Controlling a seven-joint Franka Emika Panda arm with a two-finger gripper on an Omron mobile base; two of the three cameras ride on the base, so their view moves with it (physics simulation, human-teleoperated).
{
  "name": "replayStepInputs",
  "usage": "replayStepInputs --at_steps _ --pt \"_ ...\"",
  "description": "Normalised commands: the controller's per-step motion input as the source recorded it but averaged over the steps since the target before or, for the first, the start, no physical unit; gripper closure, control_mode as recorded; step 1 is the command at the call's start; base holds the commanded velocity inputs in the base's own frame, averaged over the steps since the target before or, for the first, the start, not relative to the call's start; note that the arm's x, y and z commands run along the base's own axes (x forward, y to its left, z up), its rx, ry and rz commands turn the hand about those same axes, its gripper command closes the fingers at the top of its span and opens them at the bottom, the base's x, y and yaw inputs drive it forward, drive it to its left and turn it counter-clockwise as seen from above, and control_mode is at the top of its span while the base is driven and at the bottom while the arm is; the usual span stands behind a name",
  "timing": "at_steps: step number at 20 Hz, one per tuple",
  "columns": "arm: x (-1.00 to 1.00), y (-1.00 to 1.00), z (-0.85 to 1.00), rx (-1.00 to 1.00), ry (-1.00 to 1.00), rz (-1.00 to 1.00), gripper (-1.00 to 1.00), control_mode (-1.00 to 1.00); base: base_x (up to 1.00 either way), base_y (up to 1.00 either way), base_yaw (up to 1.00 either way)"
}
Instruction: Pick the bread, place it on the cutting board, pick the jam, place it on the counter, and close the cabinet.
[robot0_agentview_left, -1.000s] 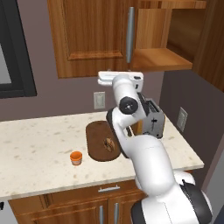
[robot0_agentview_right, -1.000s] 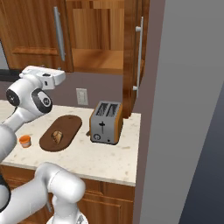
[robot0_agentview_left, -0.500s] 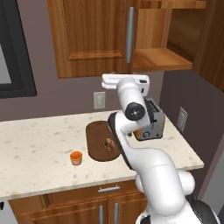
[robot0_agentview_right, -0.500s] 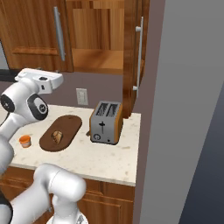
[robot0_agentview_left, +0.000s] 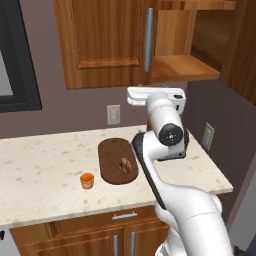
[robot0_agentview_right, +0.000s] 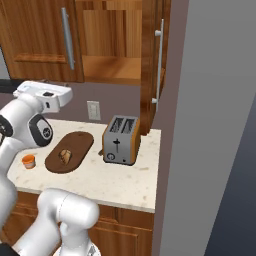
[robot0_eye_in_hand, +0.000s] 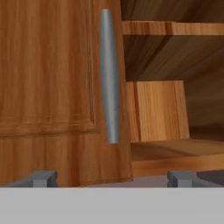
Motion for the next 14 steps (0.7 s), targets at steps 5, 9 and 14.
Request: replayStepInputs --at_steps 5,9,14 --pt "-0.5 -0.13 0.08 0.0 0.0 0.0 -1.0 -1.0 0.0 0.0 0.0" --pt "-0.56 -0.13 0.06 0.0 0.0 0.0 -1.0 -1.0 0.0 0.0 0.0" --pt "-0.63 -0.32 0.1 0.0 0.0 0.0 -1.0 -1.0 0.0 0.0 0.0"
